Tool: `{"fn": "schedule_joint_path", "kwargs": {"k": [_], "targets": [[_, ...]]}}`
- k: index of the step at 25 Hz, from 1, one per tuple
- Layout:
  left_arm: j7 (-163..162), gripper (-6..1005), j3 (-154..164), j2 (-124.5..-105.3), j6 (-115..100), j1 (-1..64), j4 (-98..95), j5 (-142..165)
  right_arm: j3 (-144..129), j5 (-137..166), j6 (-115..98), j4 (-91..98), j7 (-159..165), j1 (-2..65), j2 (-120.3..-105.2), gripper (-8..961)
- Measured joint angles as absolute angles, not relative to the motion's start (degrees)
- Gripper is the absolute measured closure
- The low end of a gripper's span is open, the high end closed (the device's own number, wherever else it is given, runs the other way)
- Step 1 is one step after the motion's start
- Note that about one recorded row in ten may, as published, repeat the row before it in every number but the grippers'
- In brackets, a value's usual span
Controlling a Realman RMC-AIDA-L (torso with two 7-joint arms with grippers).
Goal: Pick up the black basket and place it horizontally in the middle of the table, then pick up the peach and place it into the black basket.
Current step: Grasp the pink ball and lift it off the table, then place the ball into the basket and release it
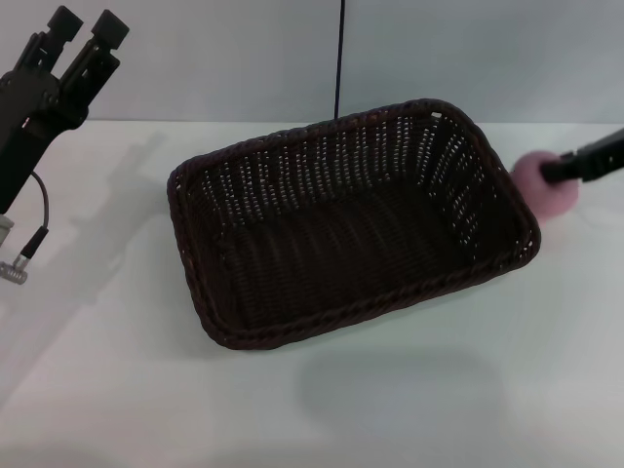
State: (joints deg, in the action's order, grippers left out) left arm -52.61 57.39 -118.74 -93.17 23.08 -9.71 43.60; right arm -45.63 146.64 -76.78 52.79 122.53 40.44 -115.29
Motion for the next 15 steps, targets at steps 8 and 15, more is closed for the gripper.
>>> {"fn": "schedule_joint_path", "kwargs": {"k": [8, 15], "targets": [[-52.6, 168, 57.4, -118.66, -93.1, 22.7, -9.7, 43.6, -45.7, 125.0, -76.6, 64.4, 120.9, 32.6, -115.65, 756], [-52.6, 168, 57.3, -118.65, -92.9, 22.8, -9.7, 43.6, -49.1, 114.5, -83.2, 65.5, 117.9, 32.9, -116.05, 815]]}}
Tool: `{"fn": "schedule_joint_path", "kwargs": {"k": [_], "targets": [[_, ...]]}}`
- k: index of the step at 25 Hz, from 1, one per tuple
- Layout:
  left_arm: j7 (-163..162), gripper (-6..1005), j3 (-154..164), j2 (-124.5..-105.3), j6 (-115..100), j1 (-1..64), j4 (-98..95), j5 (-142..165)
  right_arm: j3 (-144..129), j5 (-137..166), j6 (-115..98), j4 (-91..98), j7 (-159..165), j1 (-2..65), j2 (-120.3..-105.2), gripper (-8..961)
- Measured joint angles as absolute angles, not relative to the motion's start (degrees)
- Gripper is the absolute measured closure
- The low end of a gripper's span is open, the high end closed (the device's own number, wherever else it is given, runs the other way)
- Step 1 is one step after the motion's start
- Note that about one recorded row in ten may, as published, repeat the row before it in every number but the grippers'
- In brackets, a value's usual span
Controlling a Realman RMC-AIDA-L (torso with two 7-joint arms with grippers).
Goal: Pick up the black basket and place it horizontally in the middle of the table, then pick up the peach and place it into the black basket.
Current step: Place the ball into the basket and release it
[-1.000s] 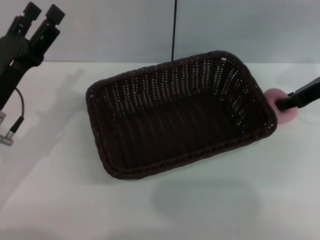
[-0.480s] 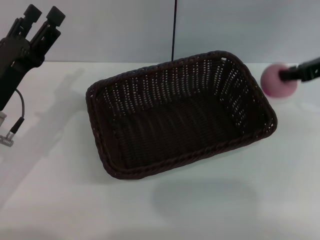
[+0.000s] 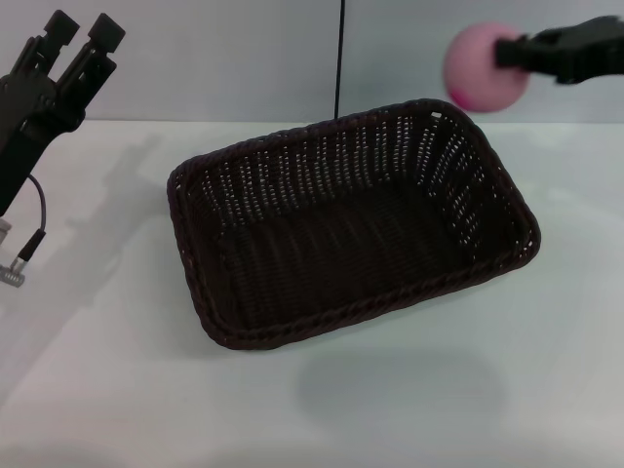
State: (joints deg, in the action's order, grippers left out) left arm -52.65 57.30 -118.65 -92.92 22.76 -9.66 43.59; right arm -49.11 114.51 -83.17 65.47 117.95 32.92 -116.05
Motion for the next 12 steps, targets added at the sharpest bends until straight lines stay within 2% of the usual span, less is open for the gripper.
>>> {"fn": "schedule_joint_path", "kwargs": {"k": [7, 12], "targets": [[-52.6, 168, 56.9, -118.64, -92.9, 22.6, -8.3, 43.6, -57.8, 116.4, -84.7, 63.7, 117.9, 35.1, -115.93, 879], [-52.6, 168, 56.8, -118.70, -92.9, 22.6, -8.2, 43.6, -59.7, 123.5, -86.1, 57.9, 120.2, 39.6, -115.90, 899]]}}
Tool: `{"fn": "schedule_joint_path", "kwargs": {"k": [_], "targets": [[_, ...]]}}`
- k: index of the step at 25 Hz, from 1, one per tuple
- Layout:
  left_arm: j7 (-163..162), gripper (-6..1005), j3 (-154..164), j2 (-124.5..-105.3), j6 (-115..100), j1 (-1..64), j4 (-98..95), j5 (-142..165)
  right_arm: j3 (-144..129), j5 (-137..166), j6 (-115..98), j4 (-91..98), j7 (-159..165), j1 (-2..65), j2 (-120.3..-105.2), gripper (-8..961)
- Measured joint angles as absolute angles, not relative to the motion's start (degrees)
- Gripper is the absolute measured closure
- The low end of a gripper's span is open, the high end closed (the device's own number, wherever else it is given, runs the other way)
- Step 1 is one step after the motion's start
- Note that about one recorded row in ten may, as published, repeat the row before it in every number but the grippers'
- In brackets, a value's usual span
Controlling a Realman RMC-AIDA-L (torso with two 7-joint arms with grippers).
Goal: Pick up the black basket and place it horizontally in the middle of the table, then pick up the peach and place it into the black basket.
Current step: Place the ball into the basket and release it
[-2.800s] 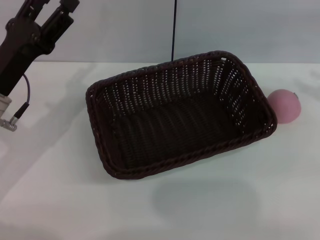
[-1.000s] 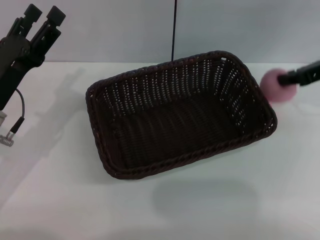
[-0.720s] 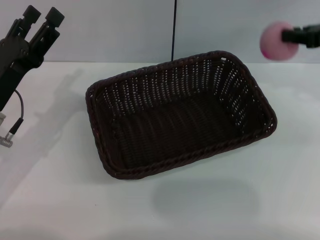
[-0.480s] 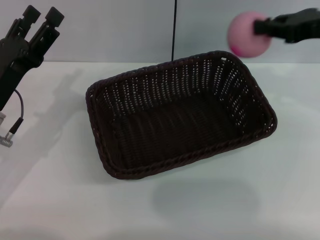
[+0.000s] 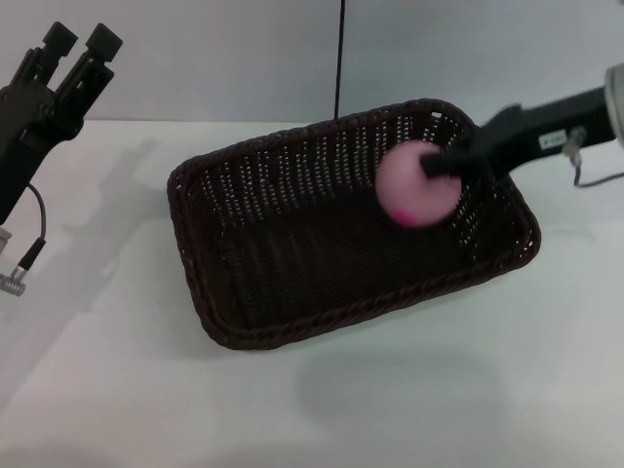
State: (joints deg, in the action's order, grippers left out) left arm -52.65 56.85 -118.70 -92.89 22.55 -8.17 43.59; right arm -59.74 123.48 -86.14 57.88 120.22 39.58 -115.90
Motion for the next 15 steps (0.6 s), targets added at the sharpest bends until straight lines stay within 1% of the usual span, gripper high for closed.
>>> {"fn": "schedule_joint_path", "kwargs": {"k": [3, 4, 9, 15], "targets": [[-52.6, 168, 56.9, -118.70, -92.9, 22.5, -8.2, 43.6, -60.1, 127.5, -86.1, 55.4, 122.1, 41.5, -116.14, 910], [-52.6, 168, 56.9, -118.70, -92.9, 22.5, -8.2, 43.6, -60.3, 127.9, -86.0, 55.0, 121.9, 41.5, -116.44, 903], [-52.6, 168, 56.9, -118.68, -92.9, 22.5, -8.1, 43.6, -59.6, 127.8, -85.7, 55.2, 121.1, 40.8, -116.63, 865], [-52.6, 169, 56.9, -118.65, -92.9, 22.5, -7.8, 43.6, -57.0, 126.8, -85.7, 56.3, 120.7, 39.3, -116.77, 607]]}}
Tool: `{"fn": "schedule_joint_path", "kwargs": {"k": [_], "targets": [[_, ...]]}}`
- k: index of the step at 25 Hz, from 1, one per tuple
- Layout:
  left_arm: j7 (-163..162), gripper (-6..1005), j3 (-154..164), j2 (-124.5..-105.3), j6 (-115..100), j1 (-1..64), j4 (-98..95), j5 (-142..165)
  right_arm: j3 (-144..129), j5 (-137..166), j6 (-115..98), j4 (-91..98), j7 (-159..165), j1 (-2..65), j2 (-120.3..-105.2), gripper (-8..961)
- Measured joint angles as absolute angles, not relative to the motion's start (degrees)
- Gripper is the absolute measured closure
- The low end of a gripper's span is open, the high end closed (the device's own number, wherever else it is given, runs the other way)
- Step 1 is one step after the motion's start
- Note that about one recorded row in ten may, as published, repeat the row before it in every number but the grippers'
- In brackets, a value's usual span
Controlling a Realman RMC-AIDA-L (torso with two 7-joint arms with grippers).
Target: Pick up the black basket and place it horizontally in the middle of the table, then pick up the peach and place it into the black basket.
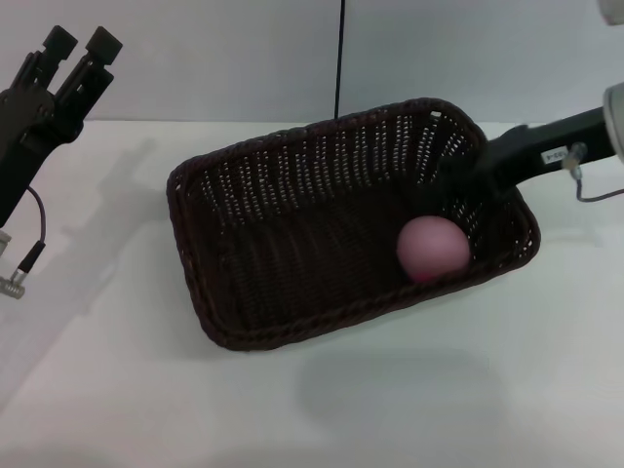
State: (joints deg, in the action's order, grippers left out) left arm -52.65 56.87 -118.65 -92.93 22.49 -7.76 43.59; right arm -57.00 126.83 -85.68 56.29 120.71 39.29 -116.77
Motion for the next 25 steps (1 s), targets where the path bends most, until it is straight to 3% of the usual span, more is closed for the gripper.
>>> {"fn": "schedule_joint_path", "kwargs": {"k": [4, 9, 19, 25], "targets": [[-52.6, 169, 56.4, -118.56, -93.3, 22.0, -7.6, 43.6, -51.3, 119.3, -85.8, 57.3, 115.1, 35.8, -117.42, 451], [-52.6, 169, 54.0, -118.50, -93.9, 21.1, -7.7, 43.6, -42.3, 90.0, -86.5, 51.0, 92.4, 25.9, -118.73, 316], [-53.1, 169, 48.0, -118.48, -94.8, 19.6, -7.5, 43.6, -22.2, 58.1, -86.2, 20.5, 57.5, 21.3, -118.66, 315], [-53.5, 170, 45.4, -118.56, -95.1, 19.3, -7.1, 43.6, -17.0, 56.4, -86.2, 17.0, 56.2, 20.2, -118.74, 315]]}}
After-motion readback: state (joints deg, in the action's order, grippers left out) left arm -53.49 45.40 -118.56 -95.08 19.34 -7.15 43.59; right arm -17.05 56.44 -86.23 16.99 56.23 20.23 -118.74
